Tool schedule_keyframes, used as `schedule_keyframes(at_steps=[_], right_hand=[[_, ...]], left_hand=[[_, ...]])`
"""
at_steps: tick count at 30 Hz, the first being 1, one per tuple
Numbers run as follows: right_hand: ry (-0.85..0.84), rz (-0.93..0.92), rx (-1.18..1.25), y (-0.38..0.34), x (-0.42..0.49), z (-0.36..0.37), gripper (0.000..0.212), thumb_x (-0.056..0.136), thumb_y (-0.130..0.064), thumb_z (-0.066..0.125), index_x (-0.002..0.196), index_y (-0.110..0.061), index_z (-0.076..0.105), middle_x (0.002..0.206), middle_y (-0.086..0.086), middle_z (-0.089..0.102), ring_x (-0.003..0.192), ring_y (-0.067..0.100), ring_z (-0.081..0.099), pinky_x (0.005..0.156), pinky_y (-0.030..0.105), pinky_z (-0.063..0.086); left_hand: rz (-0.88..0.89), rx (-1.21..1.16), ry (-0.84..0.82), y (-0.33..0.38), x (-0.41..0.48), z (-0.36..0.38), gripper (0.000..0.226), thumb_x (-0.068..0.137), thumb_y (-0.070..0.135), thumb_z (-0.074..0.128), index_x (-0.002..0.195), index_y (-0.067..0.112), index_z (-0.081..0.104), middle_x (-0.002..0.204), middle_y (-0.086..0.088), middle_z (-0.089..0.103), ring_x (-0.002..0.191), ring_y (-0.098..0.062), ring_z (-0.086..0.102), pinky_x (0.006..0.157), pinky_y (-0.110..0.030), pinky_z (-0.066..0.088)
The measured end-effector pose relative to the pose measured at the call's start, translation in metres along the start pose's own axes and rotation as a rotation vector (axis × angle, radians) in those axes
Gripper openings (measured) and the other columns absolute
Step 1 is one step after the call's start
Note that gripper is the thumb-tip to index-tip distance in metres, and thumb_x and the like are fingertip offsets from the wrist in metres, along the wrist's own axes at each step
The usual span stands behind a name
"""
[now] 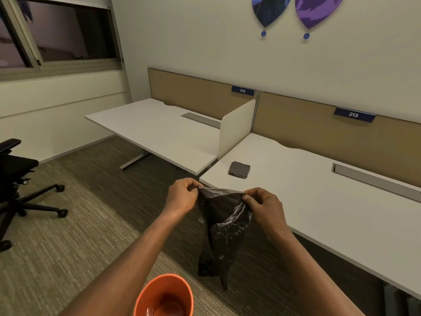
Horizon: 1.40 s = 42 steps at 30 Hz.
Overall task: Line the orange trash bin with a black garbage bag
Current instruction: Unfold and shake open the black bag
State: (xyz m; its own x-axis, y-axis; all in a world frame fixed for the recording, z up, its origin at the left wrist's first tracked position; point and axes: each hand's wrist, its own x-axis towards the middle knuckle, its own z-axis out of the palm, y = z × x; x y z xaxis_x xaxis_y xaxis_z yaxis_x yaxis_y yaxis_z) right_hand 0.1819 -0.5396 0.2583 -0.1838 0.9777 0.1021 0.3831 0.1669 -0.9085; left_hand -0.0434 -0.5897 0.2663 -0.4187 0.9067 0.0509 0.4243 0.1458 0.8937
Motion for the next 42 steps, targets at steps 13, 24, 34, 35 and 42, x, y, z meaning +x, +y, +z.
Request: schedule_keyframes(at_steps=[13, 24, 34, 35, 42], right_hand=[[-0.322, 0.254, 0.712, -0.023, 0.013, -0.024, 0.023, 0.102, -0.012, 0.052, 0.108, -0.009, 0.073, 0.097, 0.012, 0.075, 0.081, 0.02, 0.071, 0.065, 0.03, 0.06], [-0.341, 0.35, 0.933, -0.044, 0.046, -0.069, 0.026, 0.092, -0.014, 0.057, 0.112, -0.008, 0.072, 0.1, 0.015, 0.075, 0.085, 0.026, 0.073, 0.081, 0.039, 0.06], [-0.118, 0.314, 0.507, -0.035, 0.055, -0.063, 0.025, 0.097, -0.009, 0.052, 0.101, -0.003, 0.075, 0.092, 0.012, 0.075, 0.09, 0.024, 0.07, 0.069, 0.034, 0.056], [-0.121, 0.307, 0.479, -0.036, 0.057, -0.064, 0.026, 0.099, -0.008, 0.05, 0.104, -0.001, 0.074, 0.092, 0.012, 0.075, 0.088, 0.023, 0.07, 0.068, 0.033, 0.057], [-0.14, 0.266, 0.442, -0.045, 0.063, -0.07, 0.025, 0.101, -0.006, 0.046, 0.107, -0.002, 0.07, 0.098, 0.013, 0.069, 0.09, 0.023, 0.064, 0.07, 0.033, 0.054]], left_hand=[[0.2, 0.217, -0.38, 0.03, 0.006, -0.033, 0.119, 0.053, 0.082, 0.074, 0.151, 0.05, 0.013, 0.152, 0.005, 0.04, 0.137, -0.016, 0.039, 0.11, -0.047, 0.039], [-0.004, -0.362, -0.388, 0.031, 0.006, -0.018, 0.014, 0.095, 0.023, 0.059, 0.085, 0.022, 0.07, 0.083, 0.0, 0.07, 0.083, -0.017, 0.066, 0.074, -0.032, 0.052], [0.087, 0.363, -0.635, 0.063, 0.021, -0.056, 0.039, 0.076, 0.044, 0.082, 0.11, 0.028, 0.072, 0.105, 0.004, 0.077, 0.101, -0.015, 0.071, 0.092, -0.034, 0.055], [0.076, 0.398, -0.591, 0.066, 0.024, -0.063, 0.028, 0.079, 0.035, 0.08, 0.105, 0.026, 0.074, 0.1, 0.003, 0.077, 0.098, -0.016, 0.07, 0.091, -0.035, 0.055], [0.133, 0.44, -0.108, 0.061, 0.053, -0.1, 0.024, 0.085, 0.004, 0.061, 0.093, 0.025, 0.07, 0.095, -0.001, 0.069, 0.085, -0.013, 0.065, 0.062, -0.024, 0.048]])
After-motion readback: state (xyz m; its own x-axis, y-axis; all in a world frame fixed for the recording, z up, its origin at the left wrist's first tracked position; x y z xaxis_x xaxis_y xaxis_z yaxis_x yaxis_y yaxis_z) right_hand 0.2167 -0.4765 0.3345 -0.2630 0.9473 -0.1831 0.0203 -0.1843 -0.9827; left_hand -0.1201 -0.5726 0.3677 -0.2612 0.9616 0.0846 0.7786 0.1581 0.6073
